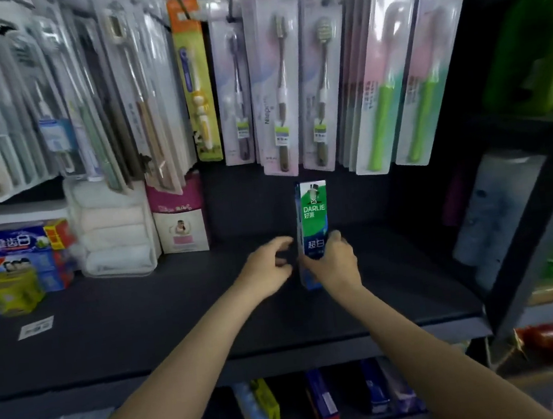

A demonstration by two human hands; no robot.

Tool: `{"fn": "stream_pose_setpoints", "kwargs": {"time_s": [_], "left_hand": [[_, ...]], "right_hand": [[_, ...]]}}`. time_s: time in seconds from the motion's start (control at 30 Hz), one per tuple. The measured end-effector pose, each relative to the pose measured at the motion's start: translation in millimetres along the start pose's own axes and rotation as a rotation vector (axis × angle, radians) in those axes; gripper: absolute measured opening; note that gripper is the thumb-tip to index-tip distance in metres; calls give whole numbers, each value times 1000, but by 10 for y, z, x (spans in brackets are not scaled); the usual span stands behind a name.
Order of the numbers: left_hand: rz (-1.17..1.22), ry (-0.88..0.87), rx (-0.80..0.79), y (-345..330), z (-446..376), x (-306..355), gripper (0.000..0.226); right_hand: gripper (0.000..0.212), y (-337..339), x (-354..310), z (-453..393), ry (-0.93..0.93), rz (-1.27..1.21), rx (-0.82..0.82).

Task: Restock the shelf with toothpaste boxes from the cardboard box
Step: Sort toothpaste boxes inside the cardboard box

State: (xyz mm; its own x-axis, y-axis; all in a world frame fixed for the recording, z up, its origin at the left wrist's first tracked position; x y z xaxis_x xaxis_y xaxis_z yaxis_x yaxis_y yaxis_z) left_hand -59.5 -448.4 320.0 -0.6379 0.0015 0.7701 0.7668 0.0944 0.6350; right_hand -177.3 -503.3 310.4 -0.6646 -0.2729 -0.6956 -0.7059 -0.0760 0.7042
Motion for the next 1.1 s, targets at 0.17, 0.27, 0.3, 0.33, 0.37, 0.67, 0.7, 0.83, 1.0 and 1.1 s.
{"fn": "stream_pose_setpoints", "kwargs": {"time_s": [0.17, 0.27, 0.3, 0.33, 0.37, 0.67, 0.7, 0.83, 1.0, 1.1], "left_hand": [[-100, 18, -7, -55, -292, -13, 53], [-103, 28, 36, -53, -383, -111, 47], [-110, 31, 43, -50, -404, -156, 46], [-114, 37, 51, -39, -427, -208, 46], [-114, 46, 61, -24, -448, -264, 45], [-76, 127, 145, 18, -556, -711, 35], [-70, 132, 143, 14, -552, -735, 35], [-74, 118, 152, 31, -538, -760, 34], [-81, 122, 160, 57, -535, -694, 34], [-89, 116, 158, 55, -529, -647, 34]], "right_hand": [[57, -100, 18, -446, -11, -43, 37], [57, -180, 20, -732, -29, -83, 47], [57, -212, 14, -826, -31, -101, 53], [57, -246, 2, -918, -29, -119, 63], [57, -287, -13, -1006, -26, -132, 69], [63, -592, -123, -1481, -32, -158, 72], [63, -602, -126, -1498, -29, -153, 76], [73, -618, -111, -1498, -43, -132, 52], [81, -535, -135, -1485, -70, -180, 24], [82, -493, -150, -1481, -84, -183, 11]]}}
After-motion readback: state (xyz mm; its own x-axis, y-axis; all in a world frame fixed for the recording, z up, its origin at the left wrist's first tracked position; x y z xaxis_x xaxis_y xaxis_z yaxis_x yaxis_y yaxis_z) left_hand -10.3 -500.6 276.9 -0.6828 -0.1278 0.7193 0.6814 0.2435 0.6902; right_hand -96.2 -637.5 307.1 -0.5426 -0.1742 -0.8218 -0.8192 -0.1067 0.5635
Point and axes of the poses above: each hand's wrist, its own z-axis away from the middle knuckle, its own y-axis out of the back of the hand, x = y × z, the point moved 4 cm from there along -z, towards the middle knuckle, and after that the axes turned 7 degrees about -x, right-handed, at the moved point
